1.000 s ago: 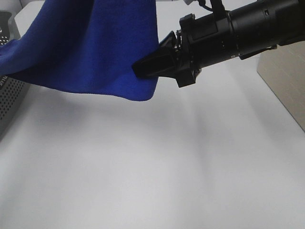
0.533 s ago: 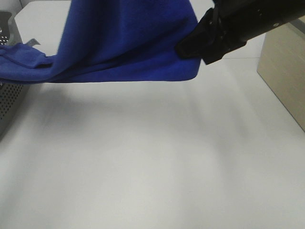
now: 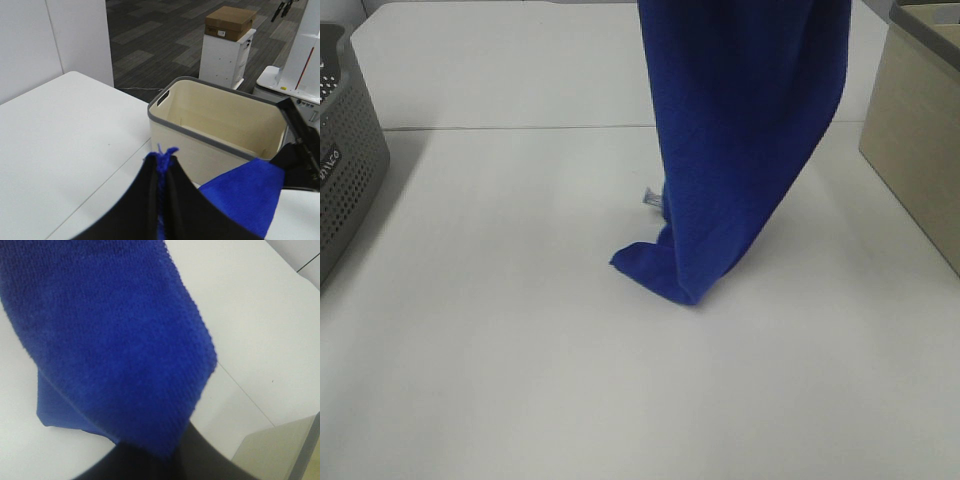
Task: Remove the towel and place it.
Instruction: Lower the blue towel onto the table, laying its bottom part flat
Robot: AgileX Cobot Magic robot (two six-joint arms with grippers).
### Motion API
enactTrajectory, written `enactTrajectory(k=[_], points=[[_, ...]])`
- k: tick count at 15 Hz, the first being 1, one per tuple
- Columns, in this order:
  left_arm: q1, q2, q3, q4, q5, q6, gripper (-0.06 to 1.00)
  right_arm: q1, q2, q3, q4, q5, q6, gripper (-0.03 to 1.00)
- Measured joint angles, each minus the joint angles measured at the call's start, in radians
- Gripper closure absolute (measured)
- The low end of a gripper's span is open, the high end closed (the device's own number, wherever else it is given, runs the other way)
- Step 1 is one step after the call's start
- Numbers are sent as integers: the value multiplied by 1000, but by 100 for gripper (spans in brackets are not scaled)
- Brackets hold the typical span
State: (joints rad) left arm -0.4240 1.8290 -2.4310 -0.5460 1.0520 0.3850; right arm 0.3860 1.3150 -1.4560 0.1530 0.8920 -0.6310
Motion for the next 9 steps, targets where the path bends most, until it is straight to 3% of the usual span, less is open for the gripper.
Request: enactTrajectory(k=[2,4,6,9], points=[[-1,-36,0,122,41,-69,94,0,0,-80,-23,117,0,97],[-4,-76,0,284,50,-212,94,0,-1,-143,-58,164,0,97],[-4,-87,0,354,53,-316,94,0,-1,-180,-58,169,0,97],[-4,-88,0,366,55,-374,94,0,-2,-241,-62,135,-2,97]])
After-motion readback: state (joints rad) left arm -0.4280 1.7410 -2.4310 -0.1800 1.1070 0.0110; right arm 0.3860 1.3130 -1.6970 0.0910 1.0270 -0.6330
